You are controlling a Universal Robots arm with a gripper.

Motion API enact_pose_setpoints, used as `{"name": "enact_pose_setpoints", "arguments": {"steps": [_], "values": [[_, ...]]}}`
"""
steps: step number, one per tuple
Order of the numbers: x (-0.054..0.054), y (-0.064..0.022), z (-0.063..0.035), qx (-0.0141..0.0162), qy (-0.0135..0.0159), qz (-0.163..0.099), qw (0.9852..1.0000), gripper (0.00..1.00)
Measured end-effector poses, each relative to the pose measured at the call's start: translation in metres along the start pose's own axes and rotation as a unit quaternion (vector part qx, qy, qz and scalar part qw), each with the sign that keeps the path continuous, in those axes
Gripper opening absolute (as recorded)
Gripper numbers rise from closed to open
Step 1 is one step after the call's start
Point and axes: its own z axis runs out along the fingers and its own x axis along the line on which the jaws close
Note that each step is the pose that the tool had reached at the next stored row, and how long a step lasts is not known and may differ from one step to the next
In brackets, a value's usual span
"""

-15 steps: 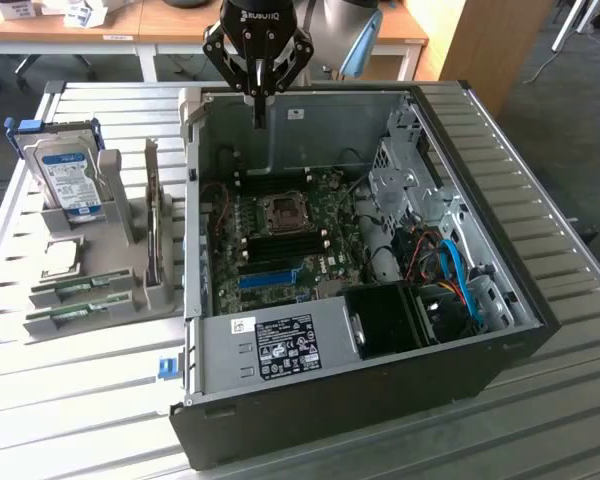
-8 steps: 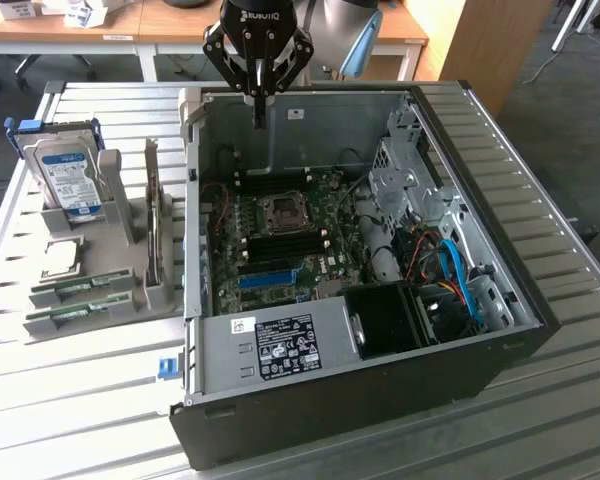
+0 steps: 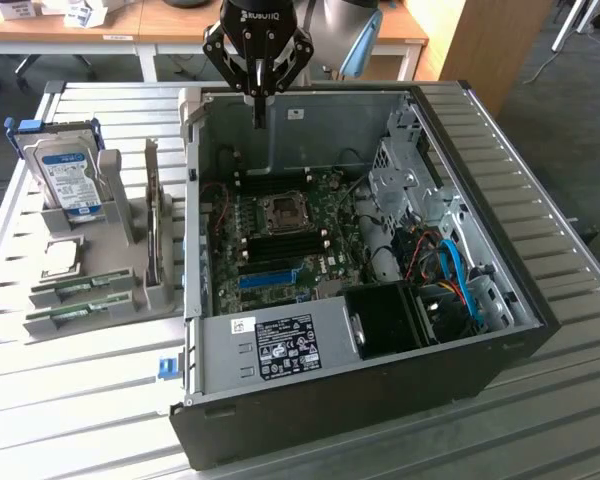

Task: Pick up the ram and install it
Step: 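Reach for the ram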

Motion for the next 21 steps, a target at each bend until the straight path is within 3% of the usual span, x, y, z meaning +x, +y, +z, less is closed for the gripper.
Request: {"name": "enact_pose_setpoints", "arguments": {"steps": [5,21], "values": [[0.008,-0.0006,-0.0002,0.0,0.0,0.0,1.0,0.11],[0.046,-0.0034,-0.0011,0.0,0.0,0.0,1.0,0.11]]}}
